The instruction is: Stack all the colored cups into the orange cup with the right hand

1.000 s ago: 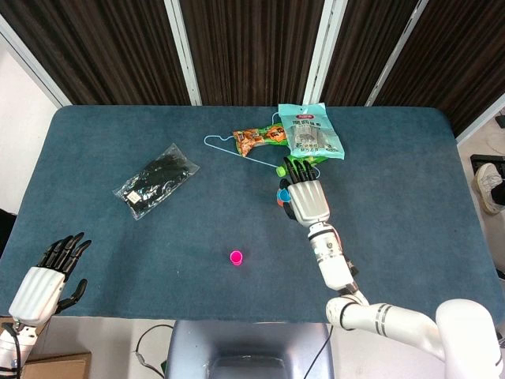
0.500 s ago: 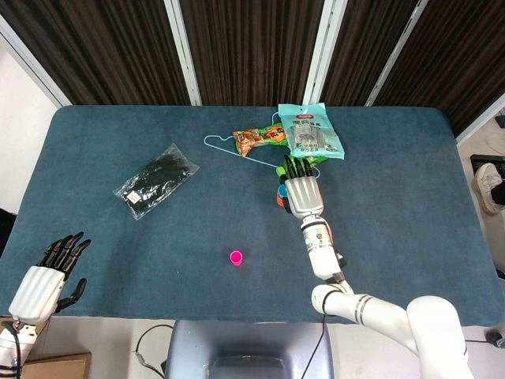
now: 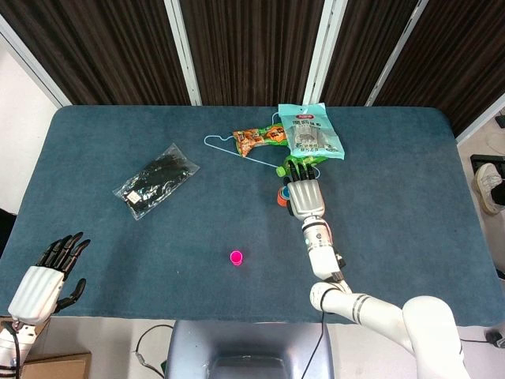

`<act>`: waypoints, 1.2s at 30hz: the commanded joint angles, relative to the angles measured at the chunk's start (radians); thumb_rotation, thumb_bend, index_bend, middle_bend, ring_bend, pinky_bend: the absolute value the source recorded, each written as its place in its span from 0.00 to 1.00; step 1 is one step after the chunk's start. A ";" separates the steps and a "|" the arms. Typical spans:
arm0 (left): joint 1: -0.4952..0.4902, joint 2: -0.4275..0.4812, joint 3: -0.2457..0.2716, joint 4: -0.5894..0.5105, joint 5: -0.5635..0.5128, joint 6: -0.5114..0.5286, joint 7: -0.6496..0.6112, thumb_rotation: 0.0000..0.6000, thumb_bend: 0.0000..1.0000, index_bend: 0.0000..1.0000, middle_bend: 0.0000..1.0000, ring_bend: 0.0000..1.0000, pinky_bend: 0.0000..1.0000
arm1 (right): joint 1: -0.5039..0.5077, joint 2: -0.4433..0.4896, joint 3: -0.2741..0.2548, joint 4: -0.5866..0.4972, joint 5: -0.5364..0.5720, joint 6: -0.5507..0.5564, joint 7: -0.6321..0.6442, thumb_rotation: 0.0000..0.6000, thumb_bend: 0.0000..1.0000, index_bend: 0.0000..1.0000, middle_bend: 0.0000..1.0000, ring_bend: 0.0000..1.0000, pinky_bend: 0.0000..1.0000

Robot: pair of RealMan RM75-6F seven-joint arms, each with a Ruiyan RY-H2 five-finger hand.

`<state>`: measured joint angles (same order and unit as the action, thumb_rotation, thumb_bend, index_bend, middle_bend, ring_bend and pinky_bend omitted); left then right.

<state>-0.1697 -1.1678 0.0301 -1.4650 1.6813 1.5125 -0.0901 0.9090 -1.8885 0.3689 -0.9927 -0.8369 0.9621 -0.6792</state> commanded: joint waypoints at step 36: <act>0.007 0.009 0.001 0.004 0.008 0.023 -0.020 1.00 0.46 0.00 0.00 0.03 0.13 | -0.060 0.032 -0.219 -0.399 -0.228 -0.028 0.041 1.00 0.49 0.44 0.00 0.00 0.00</act>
<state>-0.1628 -1.1591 0.0309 -1.4613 1.6897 1.5355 -0.1103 0.8477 -1.8549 0.1486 -1.3931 -1.0670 0.9348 -0.6398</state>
